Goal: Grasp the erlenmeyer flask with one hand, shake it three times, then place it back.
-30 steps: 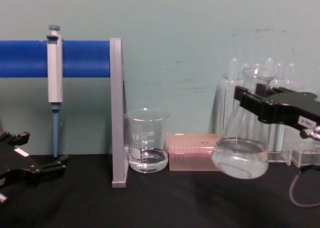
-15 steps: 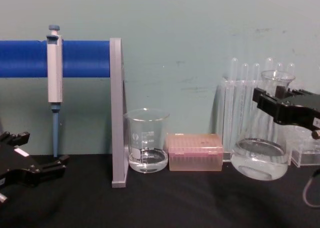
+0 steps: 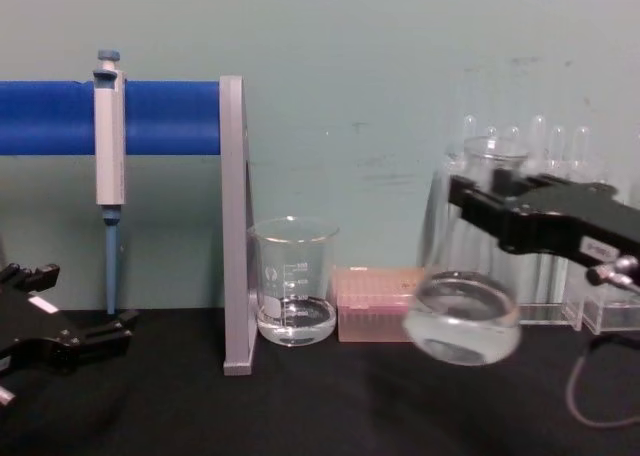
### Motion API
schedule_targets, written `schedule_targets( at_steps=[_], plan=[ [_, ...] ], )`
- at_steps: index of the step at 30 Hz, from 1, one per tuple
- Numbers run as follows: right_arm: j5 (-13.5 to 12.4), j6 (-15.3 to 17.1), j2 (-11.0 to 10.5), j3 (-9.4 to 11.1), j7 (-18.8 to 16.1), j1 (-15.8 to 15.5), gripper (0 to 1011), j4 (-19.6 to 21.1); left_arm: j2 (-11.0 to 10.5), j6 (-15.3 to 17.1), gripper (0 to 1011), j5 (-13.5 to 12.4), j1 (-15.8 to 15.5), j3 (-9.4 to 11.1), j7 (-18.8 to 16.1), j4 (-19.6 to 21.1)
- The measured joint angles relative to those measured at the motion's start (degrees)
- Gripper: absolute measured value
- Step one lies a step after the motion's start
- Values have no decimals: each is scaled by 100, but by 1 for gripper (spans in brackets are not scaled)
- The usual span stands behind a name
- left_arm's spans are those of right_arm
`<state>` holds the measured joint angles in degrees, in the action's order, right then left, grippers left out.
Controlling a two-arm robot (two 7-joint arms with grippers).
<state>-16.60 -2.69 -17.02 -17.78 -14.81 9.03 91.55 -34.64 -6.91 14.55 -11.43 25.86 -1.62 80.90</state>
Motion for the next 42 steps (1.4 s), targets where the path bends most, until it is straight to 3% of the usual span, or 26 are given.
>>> schedule_targets(
  at_steps=[10,21,32,39,42],
  plan=[
    [-75,-224,-102,-365,-932,196,450,-43,0,0,1001,0,0,0,0,0],
    [-332,-268,-235,-693,-1421,396,450,-112,0,0,1001,0,0,0,0,0],
    [-410,-317,-310,-724,-1346,437,450,-139,0,0,1001,0,0,0,0,0],
    [-239,-336,-308,-493,-849,338,450,-97,0,0,1001,0,0,0,0,0],
    [-128,-328,-258,-241,-478,244,450,-85,0,0,1001,0,0,0,0,0]
  ],
)
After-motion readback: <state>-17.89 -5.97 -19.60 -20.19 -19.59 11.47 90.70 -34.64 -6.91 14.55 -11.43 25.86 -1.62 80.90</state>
